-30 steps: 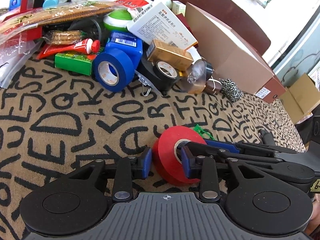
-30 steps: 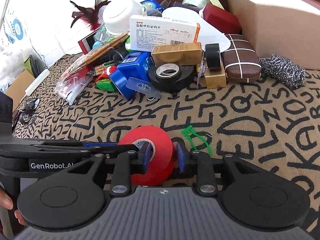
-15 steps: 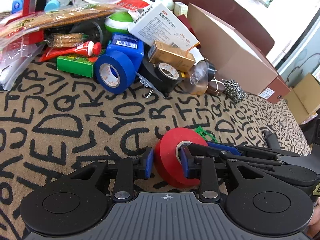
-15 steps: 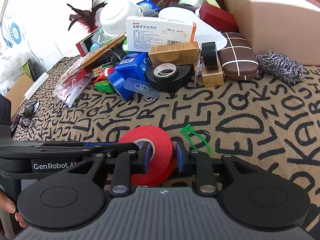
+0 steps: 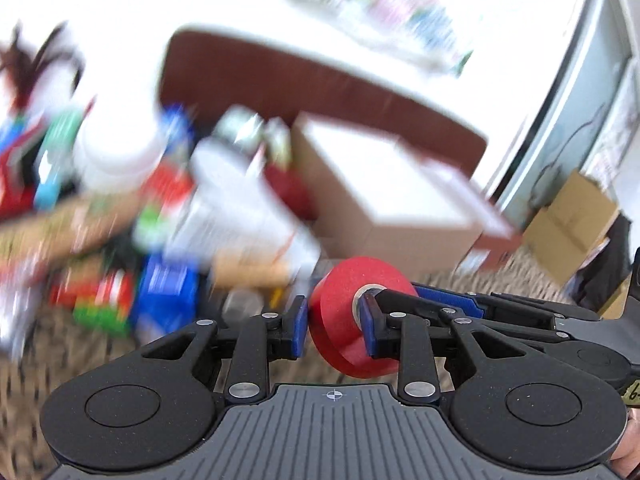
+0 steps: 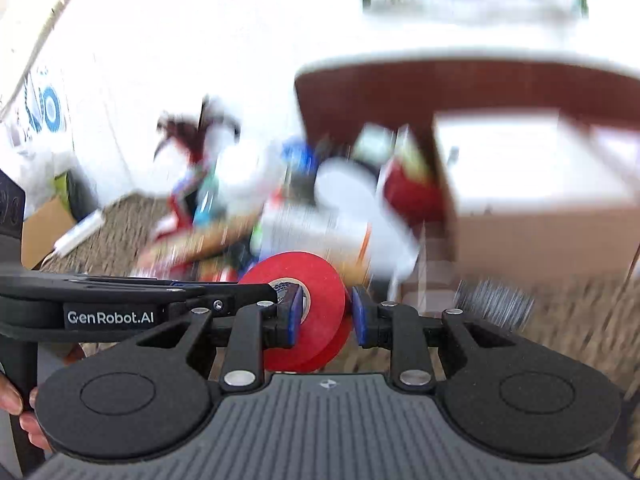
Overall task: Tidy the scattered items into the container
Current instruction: 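Carry the red tape into the white box and open the right gripper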
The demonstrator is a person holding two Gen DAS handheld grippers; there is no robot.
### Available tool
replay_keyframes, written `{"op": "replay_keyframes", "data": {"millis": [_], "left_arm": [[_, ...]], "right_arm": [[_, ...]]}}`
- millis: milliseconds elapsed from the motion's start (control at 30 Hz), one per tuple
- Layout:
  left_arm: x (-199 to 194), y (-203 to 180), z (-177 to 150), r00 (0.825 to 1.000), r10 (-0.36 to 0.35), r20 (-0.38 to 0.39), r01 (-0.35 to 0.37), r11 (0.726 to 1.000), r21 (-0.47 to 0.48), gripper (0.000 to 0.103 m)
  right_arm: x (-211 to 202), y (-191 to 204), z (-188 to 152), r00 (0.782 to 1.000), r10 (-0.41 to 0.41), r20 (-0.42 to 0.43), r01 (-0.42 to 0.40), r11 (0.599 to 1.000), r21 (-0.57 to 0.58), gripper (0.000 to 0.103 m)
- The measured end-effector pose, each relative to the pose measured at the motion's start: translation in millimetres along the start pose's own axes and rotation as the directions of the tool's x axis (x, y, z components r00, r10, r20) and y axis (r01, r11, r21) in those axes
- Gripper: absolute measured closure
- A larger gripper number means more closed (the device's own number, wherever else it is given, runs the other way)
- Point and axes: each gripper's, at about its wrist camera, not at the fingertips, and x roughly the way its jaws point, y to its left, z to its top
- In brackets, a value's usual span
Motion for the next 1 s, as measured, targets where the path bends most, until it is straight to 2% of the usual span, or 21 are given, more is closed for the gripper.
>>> {"op": "replay_keyframes", "data": {"millis": [100, 267, 400, 533, 700, 800, 900, 1000], "left_arm": [[7, -19, 44, 0.996, -0.045, 0.083, 0.042, 0.998, 0.036, 0.078], [35, -42, 113, 0.982, -0.084, 0.169, 0.075, 0.996, 0.057, 0.078], [75, -48, 159, 0.978, -0.11, 0.178, 0.105, 0.994, 0.037, 0.078], [125, -44, 192, 0.978, -0.13, 0.165, 0.133, 0.991, -0.006, 0.078], [195, -31, 202, 0.982, -0.149, 0.112, 0.157, 0.986, -0.061, 0.078], [238, -18, 188, 0.988, -0.149, 0.038, 0.152, 0.98, -0.128, 0.077], [274, -13, 174, 0.99, -0.137, -0.03, 0.132, 0.982, -0.134, 0.077], [306, -13, 173, 0.988, -0.128, -0.091, 0.117, 0.986, -0.123, 0.079]], "right_arm": [[-11, -10, 43, 0.994, -0.037, 0.101, 0.041, 0.998, -0.046, 0.073], [-4, -44, 112, 0.978, -0.068, 0.197, 0.078, 0.996, -0.045, 0.073], [18, -77, 157, 0.974, -0.098, 0.206, 0.105, 0.994, -0.022, 0.073], [57, -110, 189, 0.977, -0.131, 0.168, 0.135, 0.991, -0.01, 0.073], [105, -154, 202, 0.983, -0.158, 0.094, 0.161, 0.987, -0.023, 0.073], [138, -178, 189, 0.987, -0.157, 0.017, 0.157, 0.986, -0.047, 0.073], [165, -203, 172, 0.987, -0.149, -0.059, 0.146, 0.988, -0.044, 0.073], [186, -226, 165, 0.982, -0.149, -0.117, 0.148, 0.989, -0.016, 0.073]]}}
